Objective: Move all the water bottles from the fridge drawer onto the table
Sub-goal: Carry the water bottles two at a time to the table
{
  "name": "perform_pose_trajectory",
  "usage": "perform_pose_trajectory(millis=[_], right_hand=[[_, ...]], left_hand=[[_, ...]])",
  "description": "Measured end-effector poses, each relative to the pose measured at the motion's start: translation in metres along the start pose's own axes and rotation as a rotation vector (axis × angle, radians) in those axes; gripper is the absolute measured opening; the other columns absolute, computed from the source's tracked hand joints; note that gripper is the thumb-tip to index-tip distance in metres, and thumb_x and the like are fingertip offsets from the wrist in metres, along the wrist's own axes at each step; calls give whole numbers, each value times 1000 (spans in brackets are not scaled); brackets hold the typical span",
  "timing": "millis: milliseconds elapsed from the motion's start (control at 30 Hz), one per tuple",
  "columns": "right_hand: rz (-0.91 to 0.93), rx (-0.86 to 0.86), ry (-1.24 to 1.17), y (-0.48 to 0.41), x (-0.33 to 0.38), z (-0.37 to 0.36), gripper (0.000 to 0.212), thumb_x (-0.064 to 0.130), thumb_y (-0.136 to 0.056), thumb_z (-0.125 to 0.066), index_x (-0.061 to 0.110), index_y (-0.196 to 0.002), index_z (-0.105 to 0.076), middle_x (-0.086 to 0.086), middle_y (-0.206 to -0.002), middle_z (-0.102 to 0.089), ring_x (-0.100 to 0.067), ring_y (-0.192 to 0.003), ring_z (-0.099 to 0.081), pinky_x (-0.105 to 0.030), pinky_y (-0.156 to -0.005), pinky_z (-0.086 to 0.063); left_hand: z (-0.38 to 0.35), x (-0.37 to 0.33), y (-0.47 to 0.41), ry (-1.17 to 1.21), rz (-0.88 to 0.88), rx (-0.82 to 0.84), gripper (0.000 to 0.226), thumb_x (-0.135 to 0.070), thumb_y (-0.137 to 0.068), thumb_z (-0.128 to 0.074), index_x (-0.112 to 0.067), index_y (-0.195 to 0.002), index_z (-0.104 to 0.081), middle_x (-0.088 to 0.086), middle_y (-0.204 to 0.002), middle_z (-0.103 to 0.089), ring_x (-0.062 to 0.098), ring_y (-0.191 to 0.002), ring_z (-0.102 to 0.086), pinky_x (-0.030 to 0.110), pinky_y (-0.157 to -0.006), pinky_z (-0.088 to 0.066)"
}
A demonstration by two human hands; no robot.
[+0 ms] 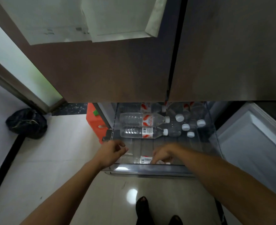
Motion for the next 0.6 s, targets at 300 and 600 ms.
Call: perform_pose_trajectory(millis=[300,600], right_hand=[[12,-307,-292,54,-29,54,56,70,-72,-61,16,-82,-66,-2,-52,-60,-12,-40,-51,-22,-47,-42],[-32,-721,-261,144,-87,45,53,70,-66,-68,20,-52,-59,9,-53,-56,-11,-59,-55,-25,-55,-41]], left_hand=[[11,-12,-56,-150,-153,44,17,-29,-91,-59,-16,-98,-66,4,-83,-68,19,-77,-63,35,-72,-52],[-24,-86,-124,-507,-424,-75,38,-30,-88,-54,-20,-125,-52,10,-129,-52,31,-112,-51,39,-88,-45]])
Point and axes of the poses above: each hand's wrist, its own y-axis away from the middle knuckle, its own z-axis out of the back of the hand, x = y × z, the point moved 2 cm from there along -y, towards the middle knuckle
